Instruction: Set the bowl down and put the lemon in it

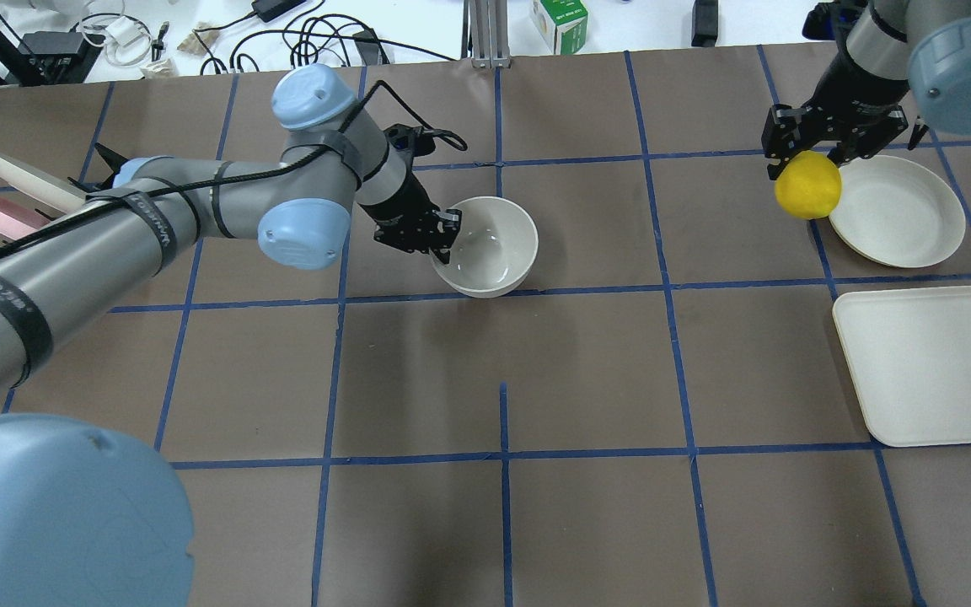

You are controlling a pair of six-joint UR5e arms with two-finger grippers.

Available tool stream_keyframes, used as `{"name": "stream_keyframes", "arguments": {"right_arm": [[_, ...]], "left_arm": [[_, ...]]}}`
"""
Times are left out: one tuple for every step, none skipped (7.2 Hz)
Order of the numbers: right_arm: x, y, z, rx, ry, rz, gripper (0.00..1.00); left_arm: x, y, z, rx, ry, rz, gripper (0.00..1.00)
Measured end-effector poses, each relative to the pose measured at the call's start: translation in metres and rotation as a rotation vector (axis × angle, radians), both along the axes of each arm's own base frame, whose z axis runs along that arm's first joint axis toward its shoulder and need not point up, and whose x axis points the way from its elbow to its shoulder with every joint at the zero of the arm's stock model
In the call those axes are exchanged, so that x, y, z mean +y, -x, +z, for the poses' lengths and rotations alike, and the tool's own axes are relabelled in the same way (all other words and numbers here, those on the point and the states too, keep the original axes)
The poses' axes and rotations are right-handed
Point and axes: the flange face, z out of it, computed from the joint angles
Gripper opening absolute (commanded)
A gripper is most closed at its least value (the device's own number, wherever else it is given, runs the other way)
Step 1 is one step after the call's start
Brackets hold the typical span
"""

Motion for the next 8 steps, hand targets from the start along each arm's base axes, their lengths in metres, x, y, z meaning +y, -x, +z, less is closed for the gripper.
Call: {"name": "stream_keyframes", "arguments": {"right_arm": [[0.002,-0.024,0.002,-0.003,0.0,-0.027,0.0],[0.004,-0.048,0.001,-0.005,-0.003,-0.054,0.0],[0.008,-0.072,-0.001,-0.007,-0.006,-0.07,0.0],[0.011,-0.095,-0.003,-0.007,-0.008,-0.073,0.0],[0.013,-0.118,-0.007,-0.007,-0.014,-0.063,0.0],[0.014,-0.14,-0.013,-0.007,-0.011,-0.04,0.0],[0.015,-0.166,-0.018,-0.009,0.013,-0.013,0.0],[0.016,-0.195,-0.027,-0.013,0.035,0.0,0.0]], "left_arm": [[0.007,0.01,-0.006,-0.025,0.0,-0.001,0.0],[0.011,0.013,-0.008,-0.044,0.0,-0.002,0.35],[0.013,0.012,-0.011,-0.073,0.002,-0.003,0.55],[0.013,0.009,-0.012,-0.099,0.007,-0.003,0.58],[0.011,0.007,-0.009,-0.111,0.017,0.0,0.7],[0.004,-0.003,0.003,-0.113,0.04,0.014,0.73],[-0.007,-0.026,0.025,-0.114,0.064,0.048,0.82],[-0.014,-0.059,0.052,-0.138,0.071,0.085,0.84]]}}
